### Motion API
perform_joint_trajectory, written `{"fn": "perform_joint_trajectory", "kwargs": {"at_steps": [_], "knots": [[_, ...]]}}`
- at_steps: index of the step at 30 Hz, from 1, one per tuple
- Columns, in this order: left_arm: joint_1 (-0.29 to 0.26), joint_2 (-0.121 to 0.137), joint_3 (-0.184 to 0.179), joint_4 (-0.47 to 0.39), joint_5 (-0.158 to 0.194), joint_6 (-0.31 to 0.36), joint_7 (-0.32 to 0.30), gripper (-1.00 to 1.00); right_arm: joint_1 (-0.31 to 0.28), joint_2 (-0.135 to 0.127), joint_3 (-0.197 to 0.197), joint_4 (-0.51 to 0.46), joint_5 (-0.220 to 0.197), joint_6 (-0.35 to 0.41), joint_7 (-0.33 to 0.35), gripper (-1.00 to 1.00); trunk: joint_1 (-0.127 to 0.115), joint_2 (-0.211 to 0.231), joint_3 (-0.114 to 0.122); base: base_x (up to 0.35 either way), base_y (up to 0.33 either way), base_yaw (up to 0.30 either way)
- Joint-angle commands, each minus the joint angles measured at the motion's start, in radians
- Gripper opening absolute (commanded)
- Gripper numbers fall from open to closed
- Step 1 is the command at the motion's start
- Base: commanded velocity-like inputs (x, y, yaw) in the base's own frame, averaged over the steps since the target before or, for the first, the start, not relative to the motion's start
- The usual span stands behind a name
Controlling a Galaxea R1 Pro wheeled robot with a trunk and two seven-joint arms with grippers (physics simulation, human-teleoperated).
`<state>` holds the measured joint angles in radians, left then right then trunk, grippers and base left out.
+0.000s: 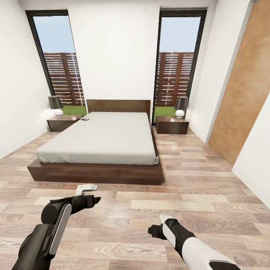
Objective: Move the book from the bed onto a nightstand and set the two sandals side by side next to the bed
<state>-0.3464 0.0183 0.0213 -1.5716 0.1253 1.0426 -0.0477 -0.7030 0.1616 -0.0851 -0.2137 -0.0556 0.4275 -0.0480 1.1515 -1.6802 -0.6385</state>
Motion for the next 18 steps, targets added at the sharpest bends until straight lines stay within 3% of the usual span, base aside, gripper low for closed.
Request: {"fn": "perform_joint_trajectory", "kwargs": {"at_steps": [1, 18], "knots": [[-0.006, 0.000, 0.002, -0.001, 0.002, 0.005, -0.003, 1.00, 0.000, 0.001, -0.008, 0.001, -0.006, 0.003, -0.005, 1.00, 0.004, -0.008, -0.004, 0.000, 0.000, 0.000], [-0.039, 0.045, 0.008, -0.002, 0.025, 0.005, -0.003, 1.00, 0.000, 0.005, -0.008, 0.013, -0.007, -0.001, -0.009, 1.00, 0.069, -0.127, -0.057, 0.000, 0.000, 0.000]]}}
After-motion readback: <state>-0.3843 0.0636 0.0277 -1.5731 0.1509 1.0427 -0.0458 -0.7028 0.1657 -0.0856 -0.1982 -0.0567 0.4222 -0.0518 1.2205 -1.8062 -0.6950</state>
